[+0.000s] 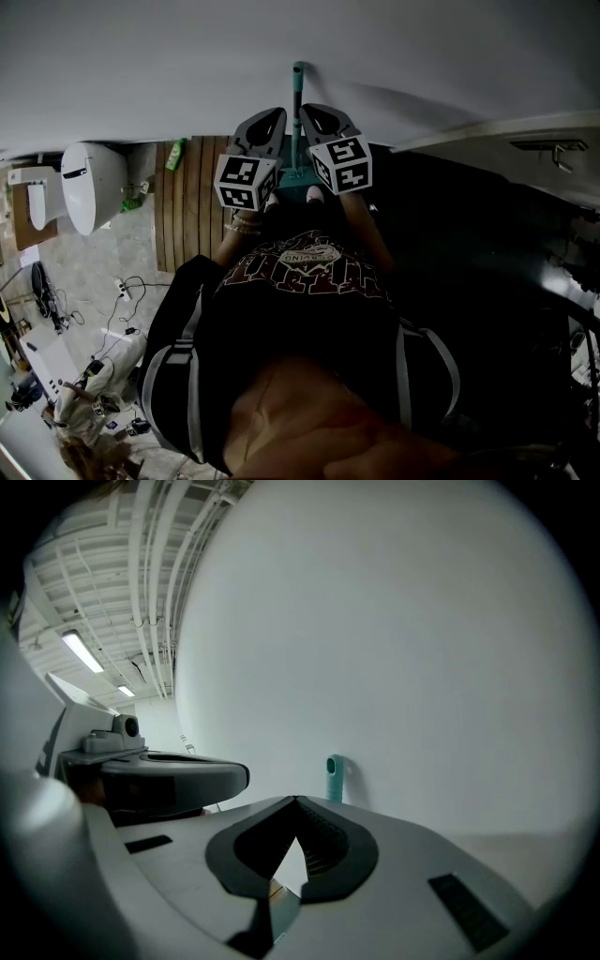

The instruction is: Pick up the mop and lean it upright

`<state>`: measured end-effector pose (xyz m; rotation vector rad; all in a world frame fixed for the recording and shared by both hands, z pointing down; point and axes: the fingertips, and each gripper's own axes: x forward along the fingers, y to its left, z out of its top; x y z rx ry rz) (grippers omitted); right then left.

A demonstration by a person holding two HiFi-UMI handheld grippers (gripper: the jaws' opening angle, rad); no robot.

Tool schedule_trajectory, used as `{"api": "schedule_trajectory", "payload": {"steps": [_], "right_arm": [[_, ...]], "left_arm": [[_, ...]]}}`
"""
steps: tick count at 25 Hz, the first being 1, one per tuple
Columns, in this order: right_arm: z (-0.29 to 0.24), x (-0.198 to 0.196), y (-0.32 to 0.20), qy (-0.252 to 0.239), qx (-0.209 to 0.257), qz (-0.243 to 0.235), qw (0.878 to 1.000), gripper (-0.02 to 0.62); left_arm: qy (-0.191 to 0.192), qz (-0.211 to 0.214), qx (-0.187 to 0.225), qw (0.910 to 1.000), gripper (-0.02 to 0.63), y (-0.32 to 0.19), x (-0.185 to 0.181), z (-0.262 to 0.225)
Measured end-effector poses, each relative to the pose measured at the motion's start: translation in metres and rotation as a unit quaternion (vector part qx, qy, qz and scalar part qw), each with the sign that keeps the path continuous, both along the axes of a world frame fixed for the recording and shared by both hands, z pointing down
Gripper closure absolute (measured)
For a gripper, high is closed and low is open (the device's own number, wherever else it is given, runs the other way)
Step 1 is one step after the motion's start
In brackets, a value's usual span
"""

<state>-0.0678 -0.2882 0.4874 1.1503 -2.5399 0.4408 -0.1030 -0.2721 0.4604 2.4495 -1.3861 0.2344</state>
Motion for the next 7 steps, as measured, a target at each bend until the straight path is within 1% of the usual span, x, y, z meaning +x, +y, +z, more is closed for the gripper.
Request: {"api": "schedule_trajectory", "payload": {"steps": [7], "right_arm": [[-0.0001, 0.0025, 0.0013, 0.002, 0.001, 0.002, 1.0, 0.577]], "left_arm": [[0.0, 0.004, -0.008, 1.0, 0.568, 0.0045, 0.0024, 0.0022]]}}
